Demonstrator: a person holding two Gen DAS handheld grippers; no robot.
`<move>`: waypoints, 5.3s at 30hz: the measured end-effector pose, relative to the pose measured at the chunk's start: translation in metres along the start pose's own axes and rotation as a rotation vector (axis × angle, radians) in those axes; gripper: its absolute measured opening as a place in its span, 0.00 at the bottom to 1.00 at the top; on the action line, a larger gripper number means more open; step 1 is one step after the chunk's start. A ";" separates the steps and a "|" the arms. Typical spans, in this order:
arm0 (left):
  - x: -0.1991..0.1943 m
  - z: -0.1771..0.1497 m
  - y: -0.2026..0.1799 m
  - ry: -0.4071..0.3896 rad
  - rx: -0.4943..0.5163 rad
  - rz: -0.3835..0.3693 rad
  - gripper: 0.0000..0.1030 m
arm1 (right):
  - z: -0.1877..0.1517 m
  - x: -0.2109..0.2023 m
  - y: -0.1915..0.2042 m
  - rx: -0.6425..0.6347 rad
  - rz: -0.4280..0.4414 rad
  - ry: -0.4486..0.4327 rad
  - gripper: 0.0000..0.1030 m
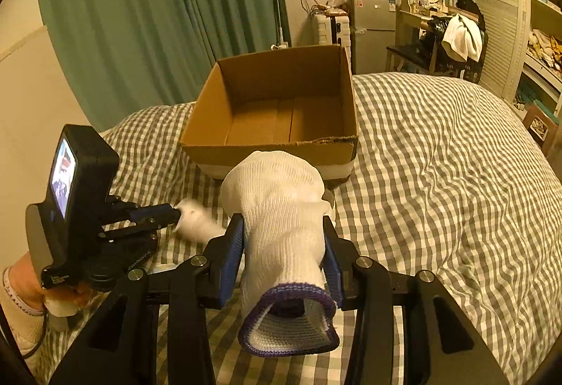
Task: Organize objects
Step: 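Close the left tool on the white plastic bottle and lift it, then carry the bottle with the left tool into the box while the right tool drops the glove in, then withdraw both open tools from the box back to the remaining items, then grasp the dark glass jar with the right tool while the left grasps the blue-white packet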
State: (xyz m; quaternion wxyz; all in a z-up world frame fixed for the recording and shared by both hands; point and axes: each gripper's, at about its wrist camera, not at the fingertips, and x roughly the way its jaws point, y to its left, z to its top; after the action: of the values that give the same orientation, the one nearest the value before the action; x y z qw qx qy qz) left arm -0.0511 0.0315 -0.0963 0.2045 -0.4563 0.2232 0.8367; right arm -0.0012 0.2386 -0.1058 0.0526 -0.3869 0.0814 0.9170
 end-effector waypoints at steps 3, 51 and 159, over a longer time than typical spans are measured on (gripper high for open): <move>-0.009 0.002 0.001 -0.006 -0.003 -0.010 0.00 | 0.000 -0.006 0.000 -0.002 0.001 -0.011 0.40; -0.054 0.034 0.003 -0.092 0.000 -0.027 0.31 | 0.019 -0.041 0.028 -0.074 0.002 -0.072 0.40; 0.040 -0.046 -0.019 0.095 -0.089 -0.188 0.28 | -0.044 0.089 0.022 -0.084 -0.117 0.270 0.52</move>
State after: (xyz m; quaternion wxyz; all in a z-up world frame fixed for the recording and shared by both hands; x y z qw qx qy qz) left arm -0.0294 0.0266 -0.1563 0.2508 -0.5228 0.1514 0.8005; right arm -0.0356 0.2118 -0.1982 0.0783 -0.5128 0.0264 0.8545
